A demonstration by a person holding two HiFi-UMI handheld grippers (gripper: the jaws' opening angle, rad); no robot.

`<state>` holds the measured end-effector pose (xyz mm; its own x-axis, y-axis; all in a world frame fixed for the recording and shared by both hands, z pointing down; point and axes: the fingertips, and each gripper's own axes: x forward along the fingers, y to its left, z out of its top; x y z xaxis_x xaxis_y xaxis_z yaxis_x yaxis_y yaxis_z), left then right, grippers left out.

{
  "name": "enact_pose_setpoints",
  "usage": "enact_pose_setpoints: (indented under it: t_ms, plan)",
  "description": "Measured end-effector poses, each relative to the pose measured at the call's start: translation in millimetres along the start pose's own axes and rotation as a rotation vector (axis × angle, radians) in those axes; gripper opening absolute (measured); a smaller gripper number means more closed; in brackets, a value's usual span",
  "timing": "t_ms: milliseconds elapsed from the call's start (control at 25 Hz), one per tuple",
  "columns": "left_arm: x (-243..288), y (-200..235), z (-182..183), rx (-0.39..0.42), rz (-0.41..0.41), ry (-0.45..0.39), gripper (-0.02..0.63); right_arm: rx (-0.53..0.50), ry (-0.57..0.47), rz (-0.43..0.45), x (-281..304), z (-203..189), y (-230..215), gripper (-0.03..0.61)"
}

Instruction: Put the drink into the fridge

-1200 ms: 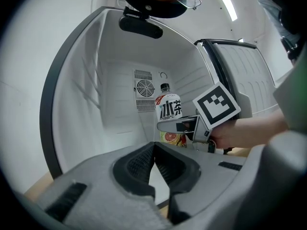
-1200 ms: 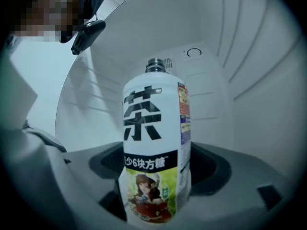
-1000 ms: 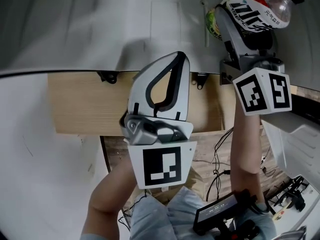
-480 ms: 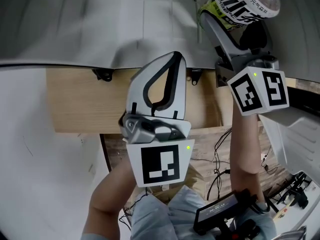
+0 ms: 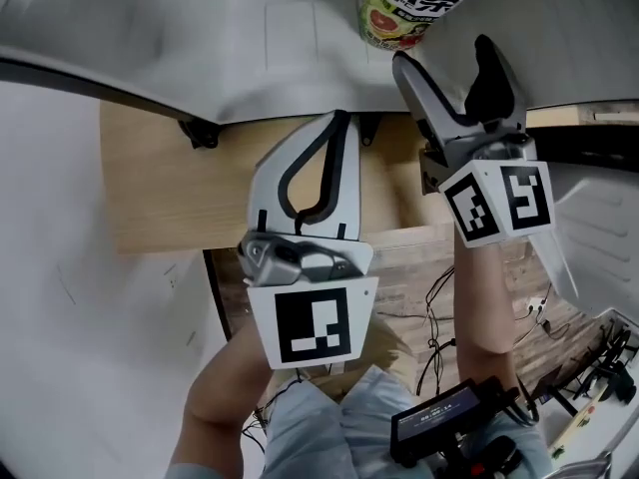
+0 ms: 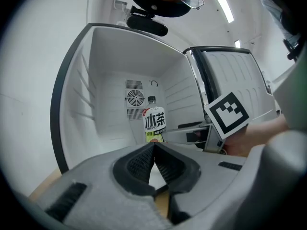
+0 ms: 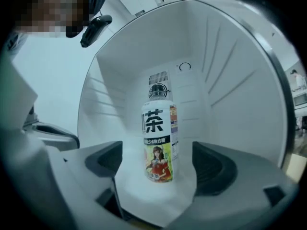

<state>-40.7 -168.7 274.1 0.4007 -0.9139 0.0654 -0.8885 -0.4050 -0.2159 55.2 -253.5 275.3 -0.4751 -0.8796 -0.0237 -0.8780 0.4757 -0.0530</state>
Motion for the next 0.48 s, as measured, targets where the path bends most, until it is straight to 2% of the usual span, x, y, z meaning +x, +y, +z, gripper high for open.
enact_pose_setpoints:
  t_ms: [160,280,360,480]
  plan:
    - [-14,-12,16,0.018,-0.009,0.0,0.009,0.018,0.004,0.023,-34,4,18,0.387]
    - [-23,-23,40,0.034,-0.016,-0.02,0.009,0.036,0.011,0.041,-61,14,31,0.297]
    - [-32,-30,58,0.044,-0.019,-0.03,0.009,0.043,0.018,0.047,-79,25,40,0.234]
    - [-45,-38,89,0.059,-0.009,-0.056,0.009,0.039,0.008,0.04,-107,52,49,0.192]
